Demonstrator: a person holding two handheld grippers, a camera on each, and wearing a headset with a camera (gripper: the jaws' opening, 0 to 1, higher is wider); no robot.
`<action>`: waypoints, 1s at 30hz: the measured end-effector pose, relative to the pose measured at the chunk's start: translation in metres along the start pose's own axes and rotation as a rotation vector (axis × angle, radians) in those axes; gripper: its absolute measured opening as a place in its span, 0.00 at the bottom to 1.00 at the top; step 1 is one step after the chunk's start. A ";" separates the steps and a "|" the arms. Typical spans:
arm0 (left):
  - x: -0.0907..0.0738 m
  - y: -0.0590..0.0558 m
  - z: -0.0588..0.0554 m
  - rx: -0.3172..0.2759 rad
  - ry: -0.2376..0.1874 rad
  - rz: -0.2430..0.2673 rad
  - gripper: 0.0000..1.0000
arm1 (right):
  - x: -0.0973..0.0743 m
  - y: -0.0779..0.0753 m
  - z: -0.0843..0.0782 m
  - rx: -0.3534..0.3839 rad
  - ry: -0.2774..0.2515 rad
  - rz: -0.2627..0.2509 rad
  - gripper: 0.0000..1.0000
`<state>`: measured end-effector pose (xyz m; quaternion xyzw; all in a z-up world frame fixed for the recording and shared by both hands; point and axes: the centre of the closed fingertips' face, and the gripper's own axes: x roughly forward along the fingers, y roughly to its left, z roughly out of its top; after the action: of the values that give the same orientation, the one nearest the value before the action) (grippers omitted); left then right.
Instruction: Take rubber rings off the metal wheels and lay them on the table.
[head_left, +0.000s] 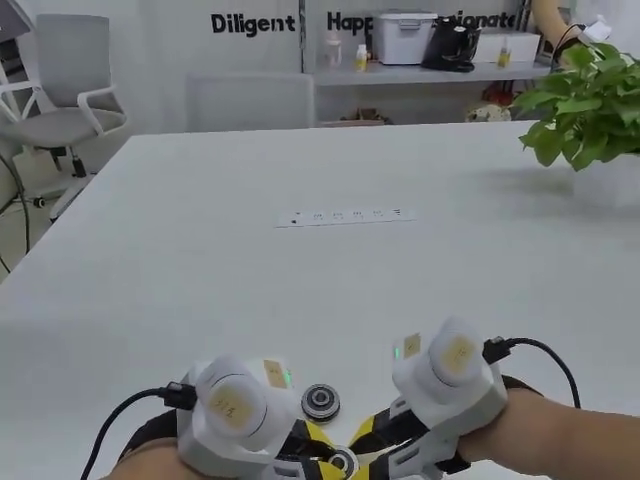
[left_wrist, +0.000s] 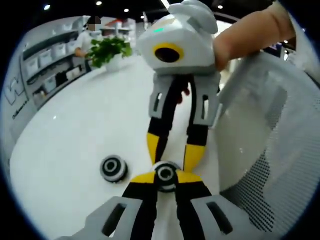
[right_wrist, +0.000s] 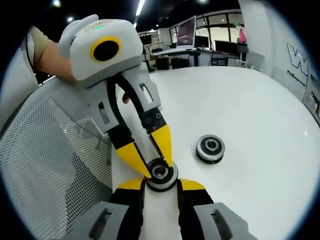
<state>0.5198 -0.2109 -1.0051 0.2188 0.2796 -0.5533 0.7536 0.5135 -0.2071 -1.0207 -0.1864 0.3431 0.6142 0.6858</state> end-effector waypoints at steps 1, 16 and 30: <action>0.000 0.000 0.000 0.000 0.000 0.000 0.13 | -0.001 0.000 -0.001 0.015 0.002 0.001 0.22; -0.001 0.001 -0.001 -0.005 -0.005 0.000 0.13 | -0.006 -0.003 -0.008 0.064 0.007 0.015 0.04; -0.001 0.001 -0.001 -0.002 -0.004 0.000 0.13 | -0.010 -0.003 -0.008 0.060 0.004 0.017 0.00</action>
<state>0.5205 -0.2094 -1.0051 0.2168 0.2786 -0.5536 0.7543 0.5146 -0.2208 -1.0198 -0.1639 0.3641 0.6091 0.6852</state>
